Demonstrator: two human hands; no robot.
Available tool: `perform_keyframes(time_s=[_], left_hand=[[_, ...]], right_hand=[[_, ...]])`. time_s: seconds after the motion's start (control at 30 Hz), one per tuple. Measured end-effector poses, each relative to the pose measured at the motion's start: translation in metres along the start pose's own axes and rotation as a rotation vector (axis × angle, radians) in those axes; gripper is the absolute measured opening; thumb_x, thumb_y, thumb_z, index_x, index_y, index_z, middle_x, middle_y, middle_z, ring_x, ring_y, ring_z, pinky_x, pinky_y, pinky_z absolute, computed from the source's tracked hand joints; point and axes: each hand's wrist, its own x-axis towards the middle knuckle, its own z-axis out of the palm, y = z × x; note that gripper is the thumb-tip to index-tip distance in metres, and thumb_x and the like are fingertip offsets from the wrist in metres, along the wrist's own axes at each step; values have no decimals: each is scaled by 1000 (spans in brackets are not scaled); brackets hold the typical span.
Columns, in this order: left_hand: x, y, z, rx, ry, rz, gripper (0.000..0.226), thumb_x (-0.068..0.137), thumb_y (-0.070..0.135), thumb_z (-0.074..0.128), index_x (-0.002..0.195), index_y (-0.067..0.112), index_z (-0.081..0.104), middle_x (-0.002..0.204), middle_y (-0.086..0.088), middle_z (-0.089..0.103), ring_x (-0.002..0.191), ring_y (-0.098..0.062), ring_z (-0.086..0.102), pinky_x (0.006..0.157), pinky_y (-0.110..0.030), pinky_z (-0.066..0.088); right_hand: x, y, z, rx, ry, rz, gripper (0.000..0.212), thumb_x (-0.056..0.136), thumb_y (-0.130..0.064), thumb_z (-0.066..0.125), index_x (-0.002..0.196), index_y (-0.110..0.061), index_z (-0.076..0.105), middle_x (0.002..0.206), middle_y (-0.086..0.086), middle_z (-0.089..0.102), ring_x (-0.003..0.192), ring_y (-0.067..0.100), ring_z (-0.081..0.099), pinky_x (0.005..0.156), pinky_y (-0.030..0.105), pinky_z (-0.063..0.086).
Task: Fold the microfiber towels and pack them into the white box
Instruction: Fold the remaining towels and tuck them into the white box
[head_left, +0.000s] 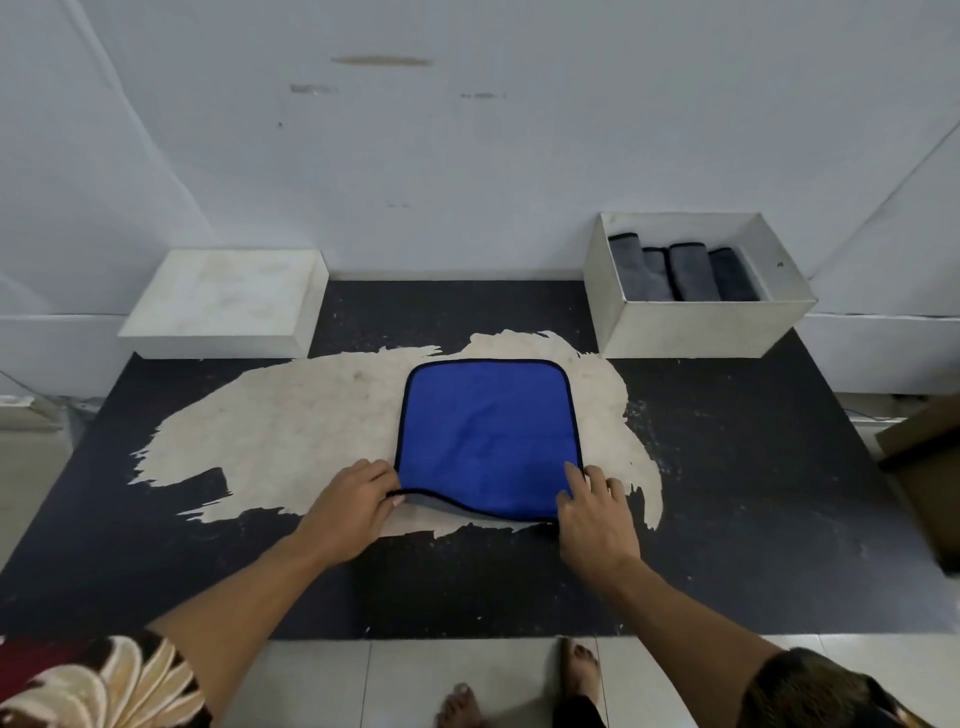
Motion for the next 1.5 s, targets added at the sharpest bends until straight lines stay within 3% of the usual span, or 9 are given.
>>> perform_keyframes(time_s=[0.1,0.23,0.37,0.53,0.8,0.9,1.0,1.23,1.5], left_hand=[[-4,-6,-5,25,-44,20,12,85,15,69,97,19,70,93,6,67,87,-13,58,77,-26,46],[-17,-7,-8,78,-137,69,14,82,10,70,91,20,70,86,6,66,84,-13,55,73,-23,42],[-36,-4,1,94,-233,94,11,84,21,71,90,28,65,85,9,58,78,-3,39,71,-18,33],[-40,-3,6,185,-275,229,20,89,32,52,103,32,66,94,14,56,89,-7,47,80,-21,39],[-41,-9,1,141,-441,213,20,83,40,41,89,36,59,94,21,49,92,0,38,89,-22,35],[-43,-3,5,44,-440,102,51,83,63,44,128,40,45,119,25,44,106,6,37,100,-20,32],[-46,10,13,47,-465,74,80,72,91,35,132,39,41,122,23,39,107,4,36,97,-17,29],[-49,28,33,161,-202,208,32,93,48,42,92,31,68,94,13,53,85,-2,47,75,-18,42],[-46,18,22,218,-381,268,56,84,65,43,130,34,46,125,12,46,112,-8,43,100,-27,38]], right_hand=[[-4,0,-3,11,-11,-32,24,96,-25,49,114,-19,62,117,6,62,111,27,52,103,44,37],[-16,4,0,86,39,-55,14,91,-23,55,101,-21,65,96,1,69,94,22,59,96,39,41],[-34,6,12,135,34,-73,22,92,-26,45,101,-24,65,100,-3,65,96,18,55,93,36,38],[-45,12,16,227,-18,-131,25,88,-30,41,97,-27,64,95,-7,62,91,12,47,91,31,39],[-17,43,-2,412,-359,-296,13,85,-26,57,90,-23,68,88,-6,62,82,7,53,73,24,46],[2,47,-9,460,-452,-291,6,83,-22,61,80,-25,67,81,-5,65,77,8,60,72,26,52],[16,49,-7,466,-535,-298,14,82,-22,65,73,-31,60,74,-13,58,75,4,57,68,19,44],[30,50,-2,457,-575,-325,3,80,-25,71,82,-25,69,77,-12,60,74,4,56,65,19,42],[25,48,-2,474,-561,-278,21,81,-23,70,70,-33,56,80,-9,60,78,7,59,71,23,51]])
